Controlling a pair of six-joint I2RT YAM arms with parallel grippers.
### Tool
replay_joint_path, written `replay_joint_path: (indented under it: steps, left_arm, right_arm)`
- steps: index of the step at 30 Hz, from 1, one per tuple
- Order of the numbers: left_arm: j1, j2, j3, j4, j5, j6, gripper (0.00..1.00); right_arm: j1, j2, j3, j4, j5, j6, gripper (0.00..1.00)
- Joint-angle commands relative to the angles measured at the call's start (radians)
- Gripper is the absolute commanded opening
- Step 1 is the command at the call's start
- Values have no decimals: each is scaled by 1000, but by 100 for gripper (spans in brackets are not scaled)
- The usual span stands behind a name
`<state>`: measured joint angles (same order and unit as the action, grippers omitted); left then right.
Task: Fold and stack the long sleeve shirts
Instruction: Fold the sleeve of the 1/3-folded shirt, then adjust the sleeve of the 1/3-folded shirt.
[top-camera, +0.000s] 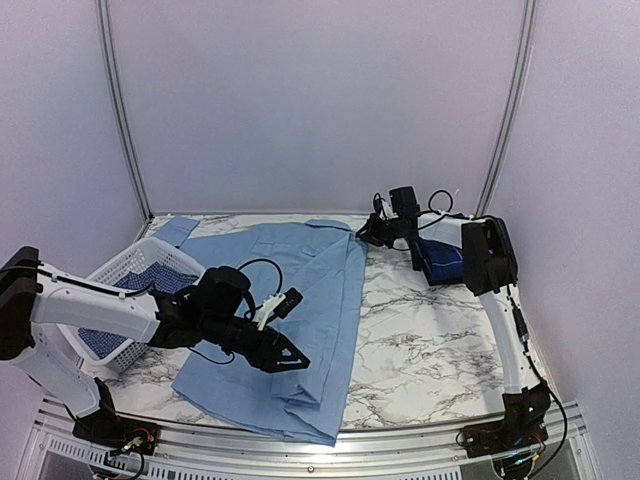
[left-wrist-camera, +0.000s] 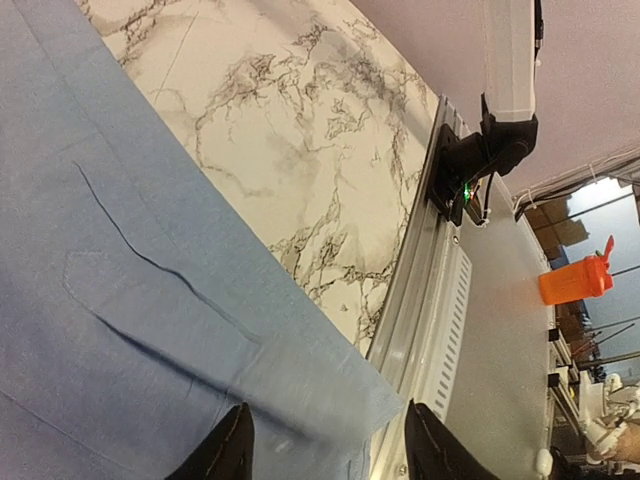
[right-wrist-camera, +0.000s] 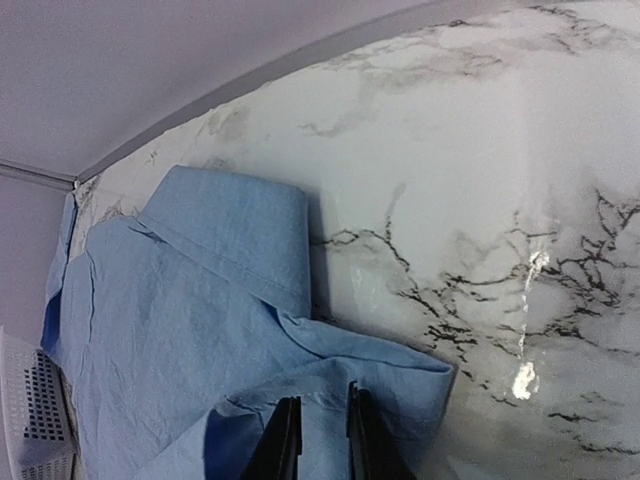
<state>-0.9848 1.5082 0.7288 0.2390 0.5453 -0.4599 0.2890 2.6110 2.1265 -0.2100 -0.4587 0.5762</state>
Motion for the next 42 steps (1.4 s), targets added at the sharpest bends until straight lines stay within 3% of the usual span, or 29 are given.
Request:
replay_joint_path:
  steps: [1, 7, 17, 23, 42]
  left_arm:
    - [-8, -75, 8, -107, -100, 52, 58]
    - [-26, -94, 54, -231, -161, 92, 62]
    - [-159, 152, 331, -633, -387, 132, 57]
    - [-245, 282, 464, -785, -494, 93, 52]
    - [-346, 488, 609, -842, -589, 1, 52]
  right_arm:
    - [14, -109, -7, -50, 43, -56, 16]
    - [54, -186, -46, -86, 72, -112, 20]
    - [113, -378, -306, -30, 118, -146, 22]
    - [116, -509, -480, 32, 125, -134, 23]
    - [131, -767, -790, 150, 147, -111, 23]
